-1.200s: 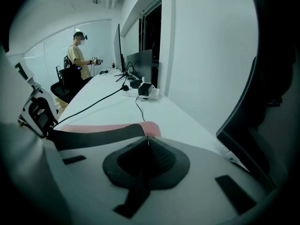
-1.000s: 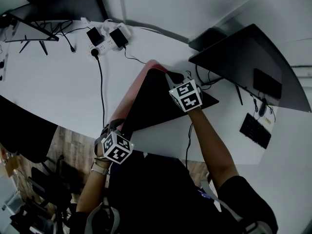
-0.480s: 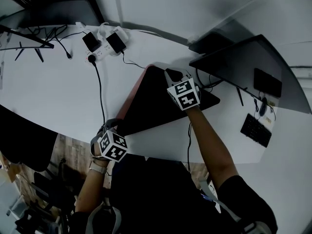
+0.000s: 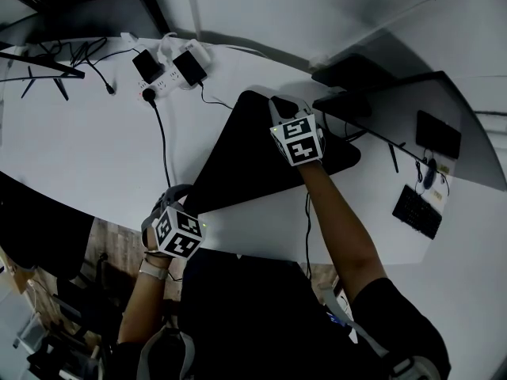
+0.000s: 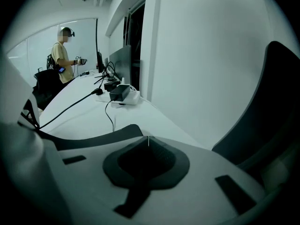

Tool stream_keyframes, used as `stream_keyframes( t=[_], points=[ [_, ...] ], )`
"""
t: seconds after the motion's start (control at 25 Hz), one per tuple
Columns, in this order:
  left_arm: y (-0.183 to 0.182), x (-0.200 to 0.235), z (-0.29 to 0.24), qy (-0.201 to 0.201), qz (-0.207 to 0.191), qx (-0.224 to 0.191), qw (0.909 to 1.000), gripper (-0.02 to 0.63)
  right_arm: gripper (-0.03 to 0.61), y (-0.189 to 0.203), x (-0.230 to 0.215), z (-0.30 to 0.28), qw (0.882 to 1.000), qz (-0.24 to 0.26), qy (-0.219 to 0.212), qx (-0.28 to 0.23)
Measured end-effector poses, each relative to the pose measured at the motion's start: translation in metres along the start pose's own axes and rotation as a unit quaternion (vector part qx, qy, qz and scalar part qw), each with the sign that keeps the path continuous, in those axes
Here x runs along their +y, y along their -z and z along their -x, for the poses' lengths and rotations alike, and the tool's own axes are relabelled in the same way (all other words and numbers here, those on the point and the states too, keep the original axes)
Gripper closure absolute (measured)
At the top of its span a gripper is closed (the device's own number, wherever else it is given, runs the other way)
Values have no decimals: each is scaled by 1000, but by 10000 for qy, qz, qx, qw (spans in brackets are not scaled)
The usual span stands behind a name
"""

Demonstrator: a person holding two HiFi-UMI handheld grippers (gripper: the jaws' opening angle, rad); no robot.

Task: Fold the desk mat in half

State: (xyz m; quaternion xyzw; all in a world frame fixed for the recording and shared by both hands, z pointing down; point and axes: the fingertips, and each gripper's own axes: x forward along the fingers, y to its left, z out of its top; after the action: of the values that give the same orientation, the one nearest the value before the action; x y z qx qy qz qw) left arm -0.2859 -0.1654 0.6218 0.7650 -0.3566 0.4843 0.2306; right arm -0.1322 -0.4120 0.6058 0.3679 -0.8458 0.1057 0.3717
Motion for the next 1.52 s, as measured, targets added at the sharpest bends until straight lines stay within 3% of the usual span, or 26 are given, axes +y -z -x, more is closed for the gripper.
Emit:
stream_keyframes(
  t=[0.84,1.24,1.52],
  points=[
    [7,-1,-10,51,142,55,9999,603,557,8,-7,-27,9997,11,129,216],
    [3,-5,-5,17,128,-44,9999,603,557,5,4,-8,9999,47,77,139],
    [-5,-13,2,-20,45,-149,9999,603,557,4,10,23,9997,-208,104,26]
  ],
)
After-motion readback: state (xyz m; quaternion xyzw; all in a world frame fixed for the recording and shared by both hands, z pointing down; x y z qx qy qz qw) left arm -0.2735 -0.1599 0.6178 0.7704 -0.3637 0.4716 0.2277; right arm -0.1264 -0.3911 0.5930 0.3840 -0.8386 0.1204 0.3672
